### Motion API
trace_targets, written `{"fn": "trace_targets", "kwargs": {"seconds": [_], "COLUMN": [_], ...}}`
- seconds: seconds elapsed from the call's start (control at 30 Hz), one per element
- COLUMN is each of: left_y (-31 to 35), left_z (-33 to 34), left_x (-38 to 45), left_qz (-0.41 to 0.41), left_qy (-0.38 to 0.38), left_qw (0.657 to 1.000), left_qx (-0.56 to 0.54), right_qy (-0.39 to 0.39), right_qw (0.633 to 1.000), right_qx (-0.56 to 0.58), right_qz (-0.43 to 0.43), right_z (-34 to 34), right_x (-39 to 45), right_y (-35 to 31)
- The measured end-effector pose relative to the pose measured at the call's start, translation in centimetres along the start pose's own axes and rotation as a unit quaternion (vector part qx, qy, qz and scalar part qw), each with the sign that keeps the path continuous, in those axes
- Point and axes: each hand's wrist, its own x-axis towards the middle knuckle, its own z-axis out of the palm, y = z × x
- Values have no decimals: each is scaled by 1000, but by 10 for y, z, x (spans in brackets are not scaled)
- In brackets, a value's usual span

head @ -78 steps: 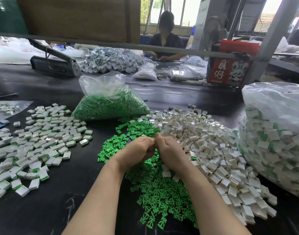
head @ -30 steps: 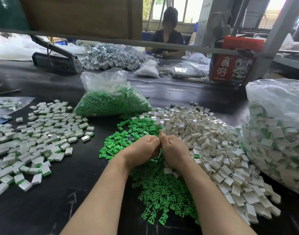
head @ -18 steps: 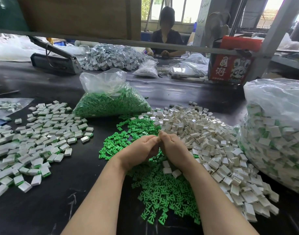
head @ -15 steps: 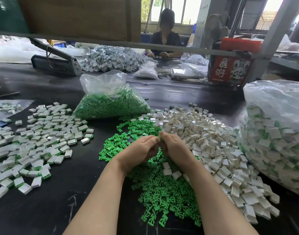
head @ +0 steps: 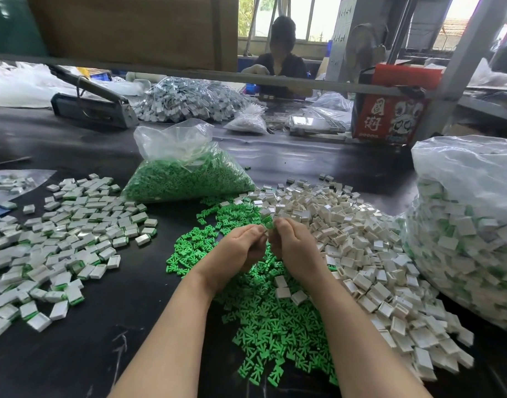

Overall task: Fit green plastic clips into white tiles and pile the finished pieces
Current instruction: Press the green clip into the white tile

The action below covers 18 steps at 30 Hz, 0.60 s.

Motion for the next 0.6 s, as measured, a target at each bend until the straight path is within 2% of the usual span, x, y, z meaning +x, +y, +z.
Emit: {"fn": "trace_targets", "kwargs": {"seconds": [0.3,0.6], "left_y": [3,8], "left_z": [0,4], "left_x": [0,-3], "left_qz": [-1,-16], "left_qy": [-17,-39], "left_qw": [1000,999], "left_qx": [6,4], "right_qy": [-32,-63], "right_qw": [999,997], "right_qx": [37,47], "right_qz": [-15,21], "right_z": [-1,-5], "right_x": [-1,-1], "right_y": [-5,-2]}}
